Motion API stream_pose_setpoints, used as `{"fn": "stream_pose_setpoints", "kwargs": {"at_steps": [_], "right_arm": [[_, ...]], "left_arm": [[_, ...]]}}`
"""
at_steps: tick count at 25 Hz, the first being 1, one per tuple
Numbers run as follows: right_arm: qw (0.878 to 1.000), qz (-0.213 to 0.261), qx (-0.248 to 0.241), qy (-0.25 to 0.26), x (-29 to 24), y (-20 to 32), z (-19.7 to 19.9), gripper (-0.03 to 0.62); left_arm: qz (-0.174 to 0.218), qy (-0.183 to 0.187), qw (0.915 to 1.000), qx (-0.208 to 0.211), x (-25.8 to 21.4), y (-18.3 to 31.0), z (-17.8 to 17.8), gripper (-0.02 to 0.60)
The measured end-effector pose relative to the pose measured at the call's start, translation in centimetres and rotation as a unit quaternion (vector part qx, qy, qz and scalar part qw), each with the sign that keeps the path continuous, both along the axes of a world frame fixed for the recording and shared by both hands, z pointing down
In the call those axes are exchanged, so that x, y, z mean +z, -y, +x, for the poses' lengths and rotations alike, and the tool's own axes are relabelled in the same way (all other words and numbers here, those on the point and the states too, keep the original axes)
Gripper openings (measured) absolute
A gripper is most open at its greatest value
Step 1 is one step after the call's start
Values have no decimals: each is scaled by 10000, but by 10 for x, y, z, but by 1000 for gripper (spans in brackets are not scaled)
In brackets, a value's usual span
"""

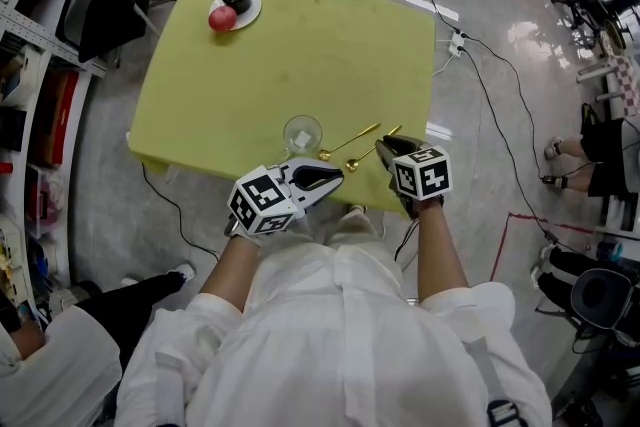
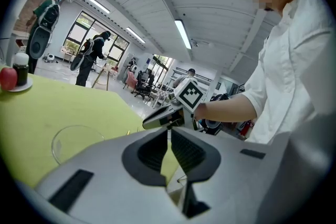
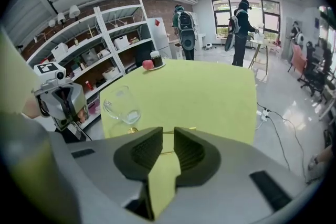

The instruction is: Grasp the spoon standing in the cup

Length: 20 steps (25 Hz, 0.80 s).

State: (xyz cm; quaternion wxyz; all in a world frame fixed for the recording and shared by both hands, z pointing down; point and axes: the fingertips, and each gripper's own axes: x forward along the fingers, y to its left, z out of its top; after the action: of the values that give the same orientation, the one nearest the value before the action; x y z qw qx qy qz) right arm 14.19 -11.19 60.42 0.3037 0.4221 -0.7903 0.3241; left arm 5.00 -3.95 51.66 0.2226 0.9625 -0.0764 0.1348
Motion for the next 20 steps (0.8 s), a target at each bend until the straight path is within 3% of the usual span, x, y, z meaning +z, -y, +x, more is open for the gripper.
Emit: {"fn": "stream_pose_setpoints", "kwargs": {"at_steps": [7, 20], "right_arm": [[9979, 424, -112, 473, -22, -5, -27, 21], [9859, 1145, -405, 1155, -71, -36, -80, 9]], "left_arm": [[67, 5, 10000, 18, -4, 3, -9, 25], [294, 14, 9996, 49, -12, 4, -31, 25]]}}
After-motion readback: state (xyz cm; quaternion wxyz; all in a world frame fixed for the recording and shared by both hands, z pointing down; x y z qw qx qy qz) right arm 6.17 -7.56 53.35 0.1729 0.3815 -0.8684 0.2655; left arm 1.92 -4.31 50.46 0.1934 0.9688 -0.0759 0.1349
